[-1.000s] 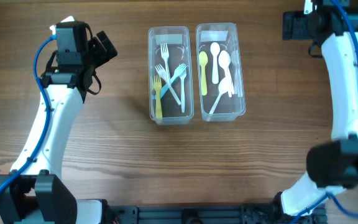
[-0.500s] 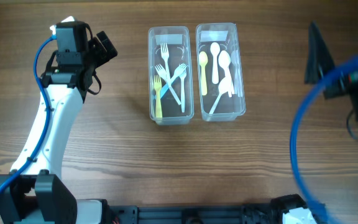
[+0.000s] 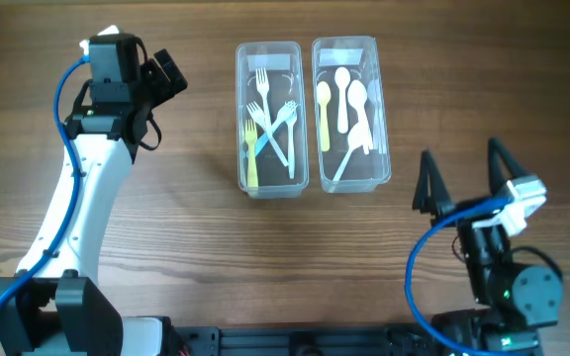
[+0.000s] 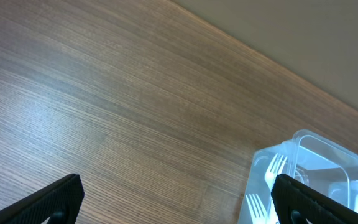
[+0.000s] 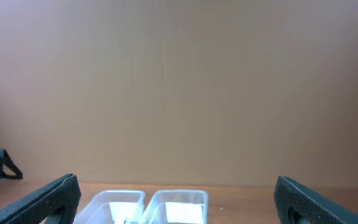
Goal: Pack container
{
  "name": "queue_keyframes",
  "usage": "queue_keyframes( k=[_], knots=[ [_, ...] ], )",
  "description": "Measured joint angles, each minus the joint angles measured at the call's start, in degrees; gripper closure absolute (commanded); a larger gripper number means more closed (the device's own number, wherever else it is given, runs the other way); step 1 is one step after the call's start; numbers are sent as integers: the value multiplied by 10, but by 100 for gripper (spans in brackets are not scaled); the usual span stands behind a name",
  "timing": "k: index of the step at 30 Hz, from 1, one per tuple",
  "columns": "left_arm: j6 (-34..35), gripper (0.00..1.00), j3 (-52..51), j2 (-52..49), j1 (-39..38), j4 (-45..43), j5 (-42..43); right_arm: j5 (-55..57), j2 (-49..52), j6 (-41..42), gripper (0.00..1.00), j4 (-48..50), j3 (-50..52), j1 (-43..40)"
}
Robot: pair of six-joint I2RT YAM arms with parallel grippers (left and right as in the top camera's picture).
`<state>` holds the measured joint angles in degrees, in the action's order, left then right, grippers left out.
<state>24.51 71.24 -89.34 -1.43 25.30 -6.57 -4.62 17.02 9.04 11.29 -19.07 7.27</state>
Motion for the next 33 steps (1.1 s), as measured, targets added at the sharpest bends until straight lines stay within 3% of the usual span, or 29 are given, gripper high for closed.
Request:
queue_keyframes(
  k=[9,21,33],
  knots=[
    [0,0,0,0,0,0,0,9,-83,1,0,2,120,0],
    [0,0,0,0,0,0,0,7,-144,2,0,-3,172,-37],
    [0,0,0,0,0,0,0,6,-160,4,0,-106,187,-37]
  ],
)
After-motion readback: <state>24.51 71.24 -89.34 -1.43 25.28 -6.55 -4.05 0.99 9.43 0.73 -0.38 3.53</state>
